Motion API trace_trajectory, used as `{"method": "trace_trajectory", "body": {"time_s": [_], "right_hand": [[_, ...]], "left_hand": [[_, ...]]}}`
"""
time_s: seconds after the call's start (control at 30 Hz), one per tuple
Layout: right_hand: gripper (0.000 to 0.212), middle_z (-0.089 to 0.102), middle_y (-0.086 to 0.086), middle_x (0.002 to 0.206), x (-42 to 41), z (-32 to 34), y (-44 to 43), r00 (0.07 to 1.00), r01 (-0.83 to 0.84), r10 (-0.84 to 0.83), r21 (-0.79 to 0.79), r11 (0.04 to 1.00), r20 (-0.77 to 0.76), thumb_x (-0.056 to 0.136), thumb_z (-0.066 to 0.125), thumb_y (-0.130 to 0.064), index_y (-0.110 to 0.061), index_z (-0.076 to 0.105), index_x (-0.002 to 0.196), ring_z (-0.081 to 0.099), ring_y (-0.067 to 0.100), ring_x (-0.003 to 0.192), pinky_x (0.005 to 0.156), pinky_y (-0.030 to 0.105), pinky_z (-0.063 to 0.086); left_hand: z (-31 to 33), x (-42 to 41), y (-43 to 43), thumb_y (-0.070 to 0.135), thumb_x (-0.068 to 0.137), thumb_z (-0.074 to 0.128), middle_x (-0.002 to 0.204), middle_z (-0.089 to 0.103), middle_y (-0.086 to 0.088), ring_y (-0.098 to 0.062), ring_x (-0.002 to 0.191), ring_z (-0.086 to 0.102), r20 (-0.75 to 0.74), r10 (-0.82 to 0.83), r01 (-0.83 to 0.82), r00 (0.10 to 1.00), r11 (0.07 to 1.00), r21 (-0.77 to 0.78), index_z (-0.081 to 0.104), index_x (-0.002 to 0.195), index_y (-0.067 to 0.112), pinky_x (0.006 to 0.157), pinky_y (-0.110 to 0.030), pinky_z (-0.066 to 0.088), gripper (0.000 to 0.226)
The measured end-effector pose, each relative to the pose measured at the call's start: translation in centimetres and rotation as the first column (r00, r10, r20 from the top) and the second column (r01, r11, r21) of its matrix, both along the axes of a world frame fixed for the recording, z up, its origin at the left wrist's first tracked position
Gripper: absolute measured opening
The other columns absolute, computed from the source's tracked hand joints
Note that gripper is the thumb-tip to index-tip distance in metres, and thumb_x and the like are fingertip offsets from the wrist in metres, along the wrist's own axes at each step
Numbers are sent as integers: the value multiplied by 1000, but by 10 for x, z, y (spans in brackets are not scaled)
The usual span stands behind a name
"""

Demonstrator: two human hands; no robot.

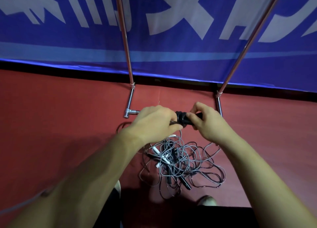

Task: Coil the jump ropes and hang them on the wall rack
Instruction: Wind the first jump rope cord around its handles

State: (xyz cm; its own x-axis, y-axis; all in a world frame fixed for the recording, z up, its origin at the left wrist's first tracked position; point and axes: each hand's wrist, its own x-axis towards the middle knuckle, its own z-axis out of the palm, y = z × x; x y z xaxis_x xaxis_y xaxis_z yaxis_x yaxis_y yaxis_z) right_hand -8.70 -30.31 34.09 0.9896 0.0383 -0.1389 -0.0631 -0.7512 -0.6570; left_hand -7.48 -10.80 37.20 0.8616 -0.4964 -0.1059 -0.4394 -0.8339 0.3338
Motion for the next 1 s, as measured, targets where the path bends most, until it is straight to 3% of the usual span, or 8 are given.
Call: {"method": "trace_trajectory", "body": {"time_s": [0.13, 0.27, 0.37, 0.5, 0.63, 0.73, 0.87, 1.0], "right_hand": [[20, 58, -6, 51, -7, 16, -4, 945, -233, 275, 227, 946, -176, 98, 62, -20, -12, 57, 81, 42, 4, 42, 45, 17, 33], [17, 51, 1, 51, -12, 25, 1, 898, -203, 358, 483, 852, -255, 98, 55, -7, 3, 53, 85, 32, 10, 40, 39, 19, 24], [21, 47, 7, 49, -13, 30, 4, 905, -157, 359, 606, 780, -227, 97, 55, -9, -10, 53, 75, 28, 14, 42, 41, 22, 18], [17, 40, 11, 47, -10, 32, 9, 941, -37, 293, 809, 586, -169, 82, 58, -18, -21, 55, 66, 28, 12, 44, 41, 19, 16], [21, 42, 9, 43, -7, 31, 14, 981, 81, 125, 893, 442, -151, 83, 54, -16, -23, 58, 64, 25, 11, 35, 41, 21, 15], [21, 43, 7, 44, -5, 32, 12, 993, 89, 25, 861, 501, -117, 84, 55, -18, -25, 56, 63, 28, 12, 36, 42, 22, 14], [20, 47, 12, 49, -4, 33, 2, 998, 46, -6, 755, 655, -55, 83, 59, -18, -26, 55, 64, 33, 17, 47, 40, 18, 22], [15, 51, 8, 48, -8, 34, -5, 999, -39, 35, 652, 757, 20, 82, 56, -14, -20, 54, 68, 39, 15, 43, 43, 18, 30]], "left_hand": [[-4, 10, 14, 59, 71, 82, 53, 56, 14, 0, 51, 47, -276, -65, -26, 959, 949, -313, 70, 71, 28, 56, -27, 41, 32], [-8, 12, 17, 61, 58, 87, 61, 60, 0, -11, 58, 49, -439, -155, -114, 885, 842, -527, 70, 67, 20, 60, -33, 39, 46], [-12, 14, 16, 70, 53, 83, 62, 52, -9, -19, 60, 42, -488, -175, -183, 855, 779, -600, 65, 66, 10, 58, -35, 32, 65], [-5, 13, 8, 56, 81, 69, 54, 53, 1, -10, 47, 47, -652, -209, -406, 729, 634, -658, 60, 62, 15, 47, -20, 39, 46], [-8, 9, -12, 46, 101, 48, 59, 46, 0, -11, 52, 45, -753, -235, -665, 615, 359, -655, 56, 65, 17, 48, -23, 40, 47], [-5, 12, -8, 65, 98, 35, 79, 50, -11, -22, 71, 47, -783, -391, -762, 484, 253, -597, 65, 87, 11, 59, -32, 39, 63], [-1, 16, 4, 75, 90, 40, 108, 56, -21, -36, 112, 36, -772, -520, -819, 364, 216, -531, 63, 112, 2, 100, -47, 27, 80], [-3, 10, -1, 60, 96, 41, 95, 62, -10, -25, 85, 54, -810, -402, -753, 427, 338, -565, 67, 104, 10, 75, -40, 40, 57]]}}
